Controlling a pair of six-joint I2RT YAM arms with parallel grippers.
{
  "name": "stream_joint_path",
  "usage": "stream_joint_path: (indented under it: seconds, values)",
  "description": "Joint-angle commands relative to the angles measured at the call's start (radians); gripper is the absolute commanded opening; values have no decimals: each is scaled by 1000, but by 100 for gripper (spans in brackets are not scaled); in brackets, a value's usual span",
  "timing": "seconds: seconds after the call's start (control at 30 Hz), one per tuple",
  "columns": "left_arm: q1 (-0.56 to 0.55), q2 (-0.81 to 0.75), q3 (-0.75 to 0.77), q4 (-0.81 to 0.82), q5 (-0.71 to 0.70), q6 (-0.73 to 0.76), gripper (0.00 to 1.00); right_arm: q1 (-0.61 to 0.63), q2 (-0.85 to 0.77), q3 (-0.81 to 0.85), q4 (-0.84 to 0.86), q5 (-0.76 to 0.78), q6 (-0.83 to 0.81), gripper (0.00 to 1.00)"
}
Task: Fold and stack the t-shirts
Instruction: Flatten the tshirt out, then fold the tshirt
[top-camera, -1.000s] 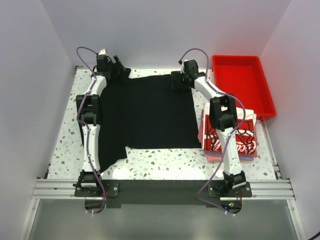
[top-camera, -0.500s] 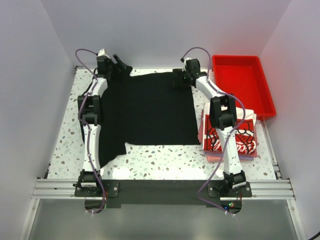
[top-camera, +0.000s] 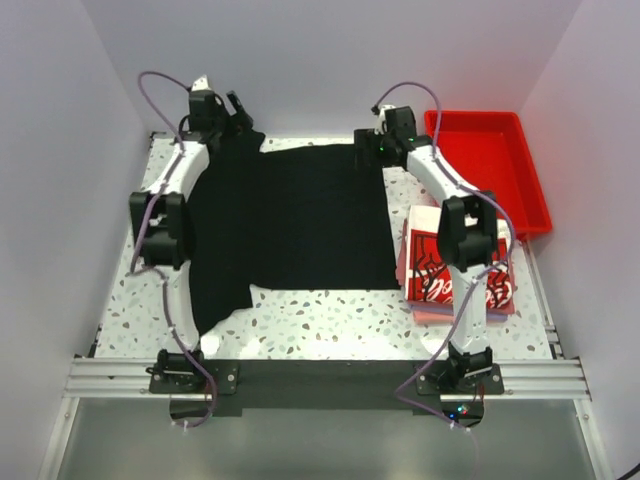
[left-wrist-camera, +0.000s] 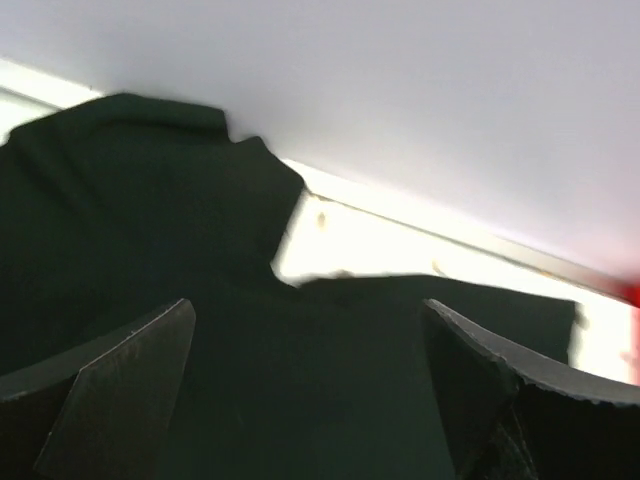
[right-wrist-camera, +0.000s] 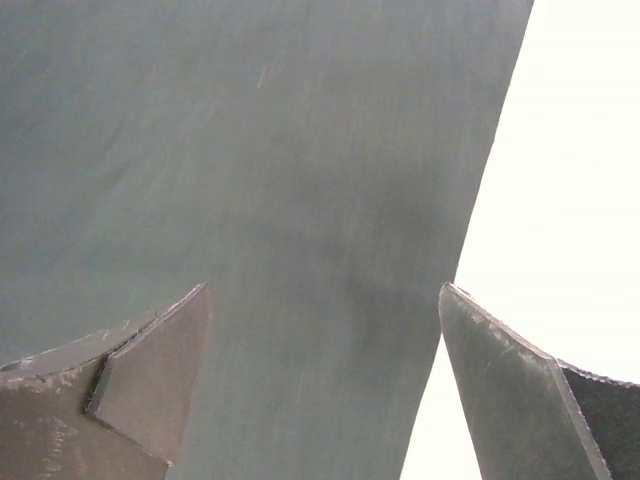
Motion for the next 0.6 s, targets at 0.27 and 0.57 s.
stream_joint_path:
  seconds: [0.27,0.57]
  values:
    - [-170,-1172,-1203,-93,-128,-235,100,46,-761,-791,106,-41,173,99]
    - [-320,-1559,-1517,-657,-445,-628,100,46,-974,-989,91,-23,170,99]
